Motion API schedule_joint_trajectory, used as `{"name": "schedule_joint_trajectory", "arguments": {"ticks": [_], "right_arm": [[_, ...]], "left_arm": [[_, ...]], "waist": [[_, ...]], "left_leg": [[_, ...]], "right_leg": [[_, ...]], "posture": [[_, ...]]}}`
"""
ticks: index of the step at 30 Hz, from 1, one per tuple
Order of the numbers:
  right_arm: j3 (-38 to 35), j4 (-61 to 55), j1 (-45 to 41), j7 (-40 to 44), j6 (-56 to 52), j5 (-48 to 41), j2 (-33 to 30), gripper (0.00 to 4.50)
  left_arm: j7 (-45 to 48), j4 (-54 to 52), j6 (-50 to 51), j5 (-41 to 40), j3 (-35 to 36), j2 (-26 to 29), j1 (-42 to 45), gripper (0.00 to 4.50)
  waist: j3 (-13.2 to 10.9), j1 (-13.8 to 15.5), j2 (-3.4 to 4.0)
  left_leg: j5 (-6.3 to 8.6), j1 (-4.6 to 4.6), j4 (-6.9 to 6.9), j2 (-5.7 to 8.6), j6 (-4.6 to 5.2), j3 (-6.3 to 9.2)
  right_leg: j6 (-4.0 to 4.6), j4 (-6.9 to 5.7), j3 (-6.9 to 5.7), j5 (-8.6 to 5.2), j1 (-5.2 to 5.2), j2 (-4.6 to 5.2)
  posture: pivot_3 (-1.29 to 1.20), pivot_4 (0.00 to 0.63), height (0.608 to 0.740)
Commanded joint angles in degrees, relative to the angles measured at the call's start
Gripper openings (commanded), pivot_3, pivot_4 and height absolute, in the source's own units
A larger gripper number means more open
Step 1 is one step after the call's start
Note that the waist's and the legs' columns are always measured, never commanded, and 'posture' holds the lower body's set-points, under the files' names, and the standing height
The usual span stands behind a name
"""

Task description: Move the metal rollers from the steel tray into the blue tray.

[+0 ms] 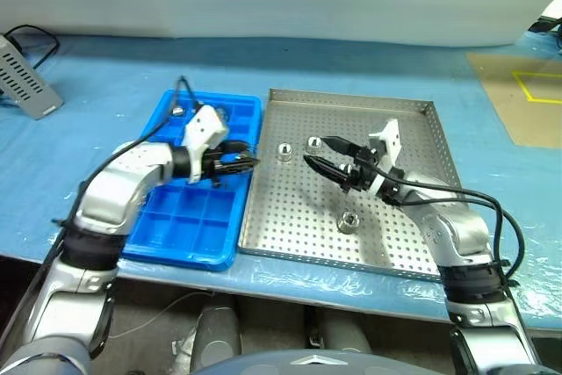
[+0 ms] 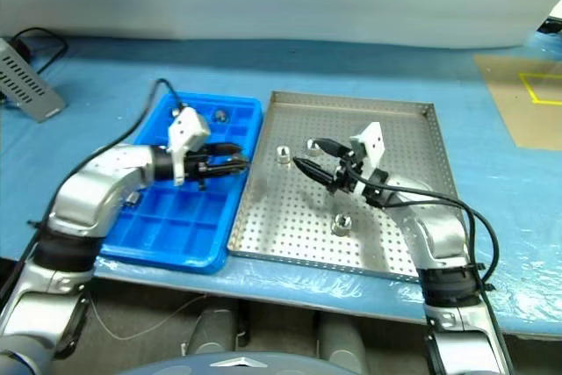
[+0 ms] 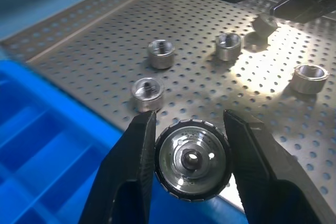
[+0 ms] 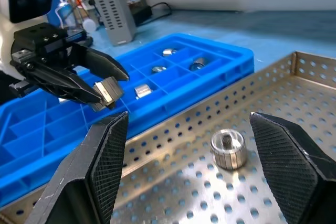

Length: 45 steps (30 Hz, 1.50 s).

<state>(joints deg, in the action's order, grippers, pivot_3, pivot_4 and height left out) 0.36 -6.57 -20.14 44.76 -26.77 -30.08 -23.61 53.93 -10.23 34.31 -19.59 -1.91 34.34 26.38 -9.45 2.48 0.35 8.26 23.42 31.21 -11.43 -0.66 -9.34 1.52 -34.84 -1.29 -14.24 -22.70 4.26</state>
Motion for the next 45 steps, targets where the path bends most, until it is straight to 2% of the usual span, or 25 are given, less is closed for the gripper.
{"name": "schedule_joint_trajectory", "arguments": {"ticks": [1,4,8,13,19,23,26,33,42,45], "right_arm": [[2.22,4.16,-4.01,3.12,3.23,1.19,2.31,3.88],[3.98,8.1,-7.14,5.12,5.01,2.07,4.88,3.88],[6.34,16.59,-12.77,7.3,9.57,4.65,10.22,3.88],[6.31,25.01,-17.12,9.96,14.13,7.15,12.0,3.88],[5.52,31.03,-19.69,13.67,15.93,7.63,12.19,3.88],[6.0,28.11,-19.51,12.38,14.08,7.91,12.81,3.88],[5.68,27.46,-19.23,11.64,13.57,8.25,12.66,3.88],[5.78,22.67,-16.29,9.65,11.8,8.4,12.16,3.88],[5.5,22.87,-16.2,8.39,11.95,9.04,11.98,3.88],[5.46,22.89,-16.08,8.07,12.0,9.45,11.82,3.91]], "left_arm": [[-3.85,-6.07,-2.31,0.24,7.36,3.03,-5.09,1.8],[-7.26,-7.95,-1.04,-0.29,11.36,4.0,-8.38,1.8],[-14.18,-11.5,1.36,-0.2,16.57,2.56,-14.36,1.8],[-23.15,-11.98,0.59,2.47,16.16,-2.47,-18.08,1.8],[-29.01,-6.35,-1.8,4.79,11.91,-9.09,-14.52,1.8],[-30.01,-3.12,-1.72,5.8,8.42,-11.49,-11.38,1.8],[-29.27,-1.27,-1.4,7.06,6.27,-10.82,-10.71,1.8],[-28.4,-2.92,0.65,4.88,8.37,-9.77,-11.57,1.8],[-31.26,0.69,0.79,7.27,5.84,-11.88,-10.26,1.8],[-32.31,1.62,1.86,6.38,7.26,-13.0,-9.37,2.66]], "waist": [[0.0,0.14,0.0],[-0.01,0.51,-0.01],[-0.02,0.83,-0.04],[-0.03,3.15,-0.06],[-0.03,5.4,-0.1],[-0.04,5.99,-0.11],[-0.03,5.95,-0.11],[-0.03,5.91,-0.1],[-0.03,5.92,-0.1],[-0.03,5.87,-0.1]], "left_leg": [[0.0,0.0,0.0,-0.01,-0.01,0.01],[-0.01,0.0,-0.01,-0.02,-0.03,0.02],[-0.03,0.03,0.02,-0.02,-0.05,0.05],[-0.03,0.12,0.03,-0.02,-0.06,0.11],[-0.04,0.2,0.25,-0.02,-0.06,0.28],[-0.04,0.23,0.45,-0.03,-0.07,0.37],[-0.1,0.22,0.46,-0.04,-0.16,0.44],[-0.23,0.23,0.44,-0.04,-0.39,0.53],[-0.27,0.22,0.44,-0.03,-0.44,0.53],[-0.28,0.21,0.44,-0.02,-0.47,0.53]], "right_leg": [[0.0,-0.02,-0.02,0.0,0.0,0.0],[0.0,-0.04,-0.05,0.0,0.0,-0.01],[0.01,-0.12,-0.07,0.0,-0.04,0.0],[0.02,-0.12,-0.12,0.0,-0.1,0.01],[0.01,-0.29,-0.18,0.01,-0.09,0.04],[0.01,-0.52,-0.18,0.01,-0.13,0.04],[0.01,-0.68,-0.15,0.01,-0.25,0.03],[0.02,-0.71,-0.15,0.0,-0.28,0.02],[0.02,-0.73,-0.15,0.0,-0.27,0.02],[0.01,-0.75,-0.15,0.0,-0.25,0.02]], "posture": [[0.0,0.15,0.74],[0.06,0.15,0.74],[0.15,0.15,0.74],[0.22,0.15,0.74],[0.24,0.15,0.74],[0.24,0.15,0.74],[0.22,0.15,0.74],[0.18,0.15,0.74],[0.16,0.15,0.74],[0.15,0.15,0.74]]}}
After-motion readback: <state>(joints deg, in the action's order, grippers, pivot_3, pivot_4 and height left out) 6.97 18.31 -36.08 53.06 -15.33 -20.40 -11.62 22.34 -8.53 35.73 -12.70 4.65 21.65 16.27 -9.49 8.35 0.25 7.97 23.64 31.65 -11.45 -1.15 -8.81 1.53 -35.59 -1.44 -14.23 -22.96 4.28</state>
